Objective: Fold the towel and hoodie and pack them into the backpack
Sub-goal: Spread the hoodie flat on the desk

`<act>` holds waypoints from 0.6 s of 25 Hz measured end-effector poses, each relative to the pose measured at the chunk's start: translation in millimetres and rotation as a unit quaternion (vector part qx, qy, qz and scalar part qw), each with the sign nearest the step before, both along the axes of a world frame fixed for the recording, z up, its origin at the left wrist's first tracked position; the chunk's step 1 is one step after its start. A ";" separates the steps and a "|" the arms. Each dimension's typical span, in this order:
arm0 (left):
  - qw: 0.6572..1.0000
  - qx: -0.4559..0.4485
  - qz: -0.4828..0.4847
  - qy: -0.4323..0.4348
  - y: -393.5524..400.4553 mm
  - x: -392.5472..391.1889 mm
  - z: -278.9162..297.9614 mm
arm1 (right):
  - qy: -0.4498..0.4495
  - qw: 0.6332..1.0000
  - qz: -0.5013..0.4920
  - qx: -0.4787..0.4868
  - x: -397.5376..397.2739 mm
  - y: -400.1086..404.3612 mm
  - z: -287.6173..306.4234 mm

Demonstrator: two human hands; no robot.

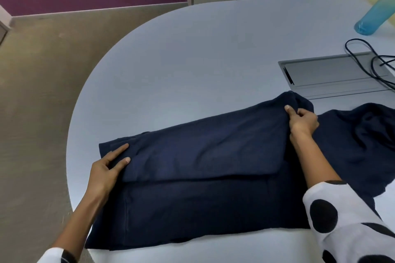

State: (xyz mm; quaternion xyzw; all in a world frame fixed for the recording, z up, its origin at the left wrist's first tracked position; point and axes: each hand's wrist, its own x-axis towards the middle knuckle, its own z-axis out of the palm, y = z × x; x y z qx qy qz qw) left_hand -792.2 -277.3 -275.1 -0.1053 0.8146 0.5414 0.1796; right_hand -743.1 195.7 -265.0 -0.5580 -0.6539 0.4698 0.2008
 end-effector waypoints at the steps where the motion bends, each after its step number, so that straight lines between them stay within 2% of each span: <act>1: 0.999 -0.034 -0.014 0.010 1.2 1.7 -2.4 | -0.007 1.000 0.001 -0.005 0.3 -1.3 -1.1; 6: 0.982 -0.153 -0.083 0.072 11.4 8.7 -5.3 | -0.038 0.996 0.053 -0.066 18.1 -27.3 -11.3; 8: 0.971 -0.190 -0.103 0.100 12.3 8.2 -4.1 | -0.052 0.995 0.081 -0.020 24.9 -36.8 -18.5; 11: 0.959 -0.226 -0.100 0.137 10.1 8.4 0.2 | -0.039 0.995 0.053 0.078 31.2 -42.0 -19.7; 15: 0.938 -0.284 -0.138 0.143 4.6 19.5 -6.9 | -0.096 0.986 0.081 0.112 38.5 -48.4 -22.1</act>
